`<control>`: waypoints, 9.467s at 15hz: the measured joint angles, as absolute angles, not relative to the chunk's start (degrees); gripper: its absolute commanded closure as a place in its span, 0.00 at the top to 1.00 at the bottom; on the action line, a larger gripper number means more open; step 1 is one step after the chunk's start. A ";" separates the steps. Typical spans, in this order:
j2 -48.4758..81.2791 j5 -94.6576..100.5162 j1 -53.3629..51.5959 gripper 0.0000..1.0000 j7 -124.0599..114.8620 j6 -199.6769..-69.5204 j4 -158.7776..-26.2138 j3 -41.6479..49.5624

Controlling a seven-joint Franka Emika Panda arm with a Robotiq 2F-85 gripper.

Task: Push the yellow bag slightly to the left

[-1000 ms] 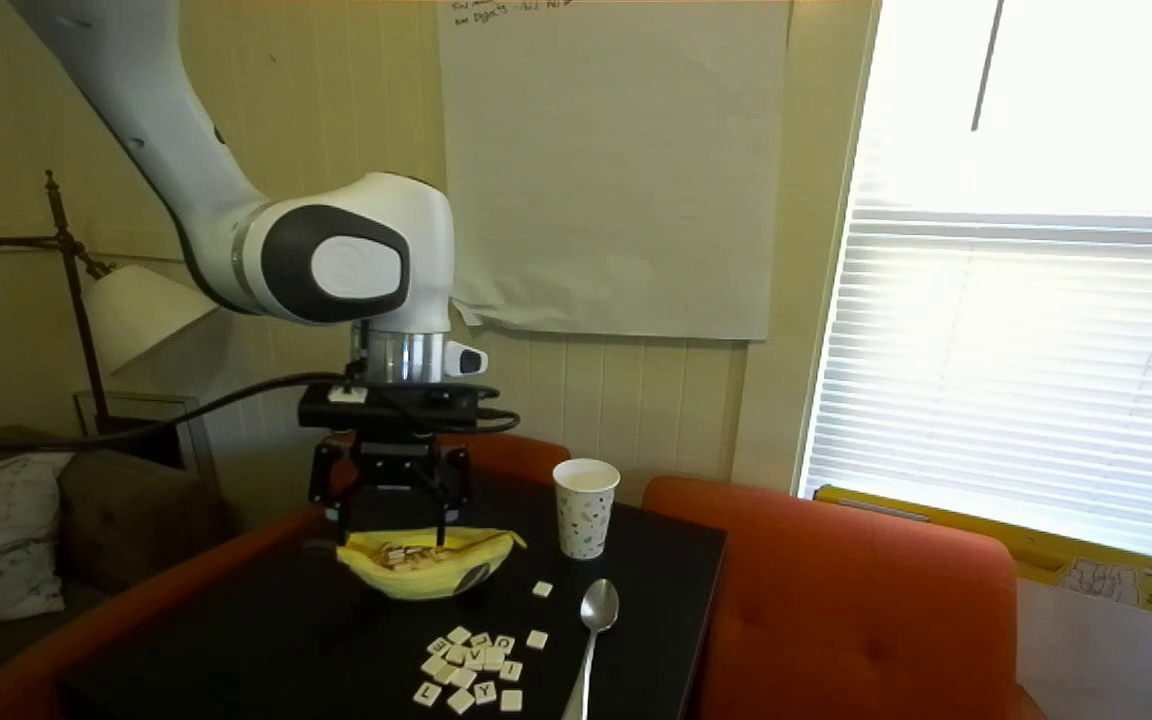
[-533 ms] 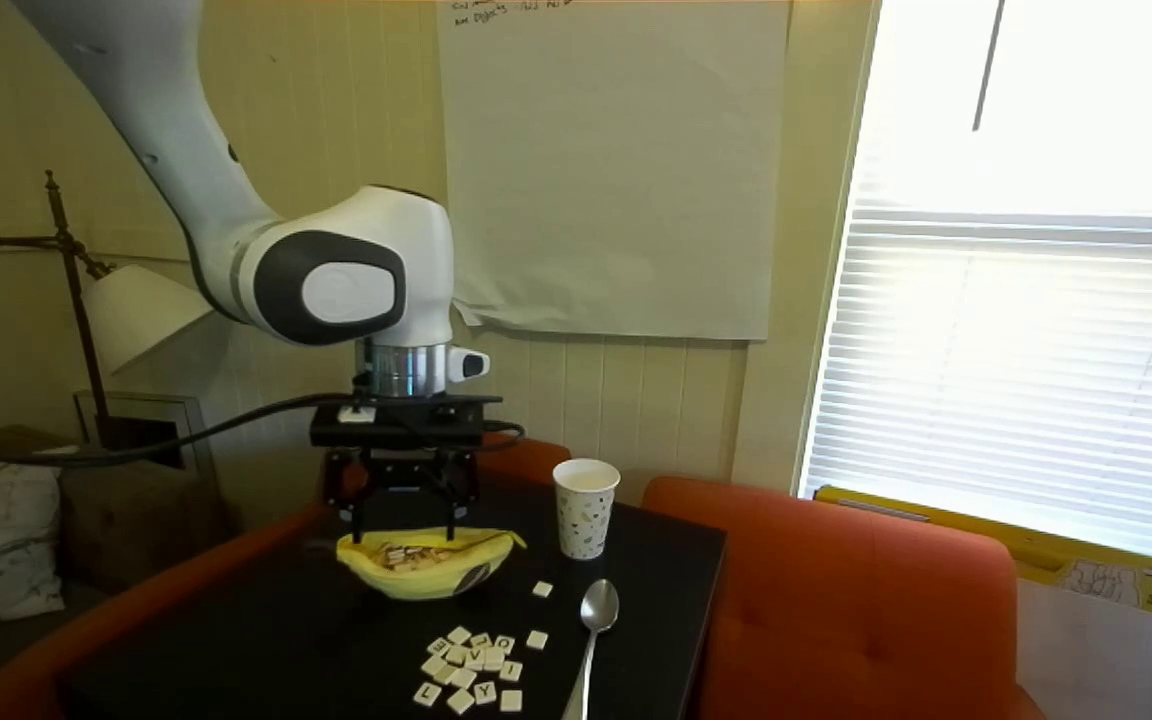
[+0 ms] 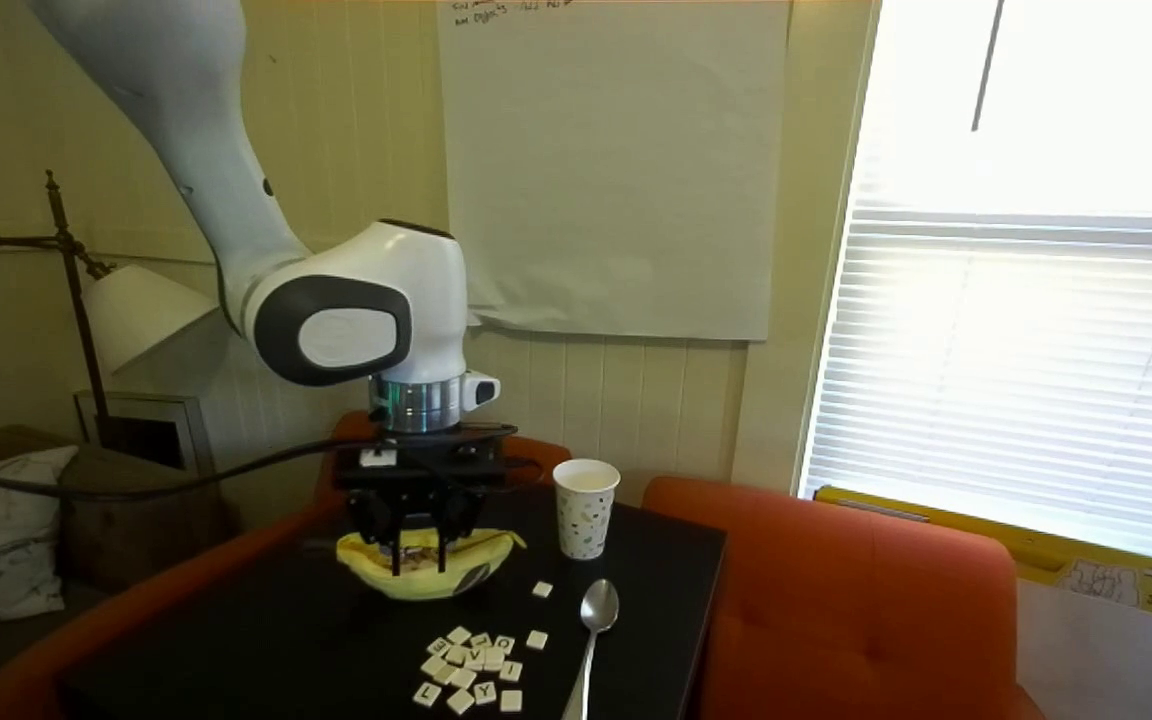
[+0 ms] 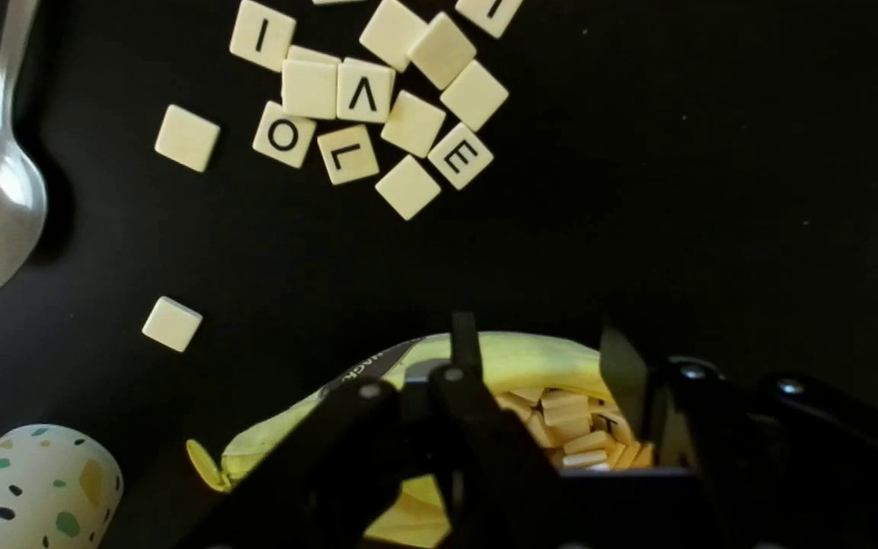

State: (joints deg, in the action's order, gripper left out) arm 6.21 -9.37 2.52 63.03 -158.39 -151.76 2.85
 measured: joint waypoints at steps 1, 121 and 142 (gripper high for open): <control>7.06 -11.13 3.26 0.10 64.86 -159.23 -151.72 2.05; 29.46 22.41 -10.44 0.00 31.34 -178.20 -130.78 9.92; -8.13 0.49 6.46 0.82 43.54 -136.32 -143.26 3.77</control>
State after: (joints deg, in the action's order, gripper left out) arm -8.13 0.49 6.46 43.54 -136.32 -143.26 3.77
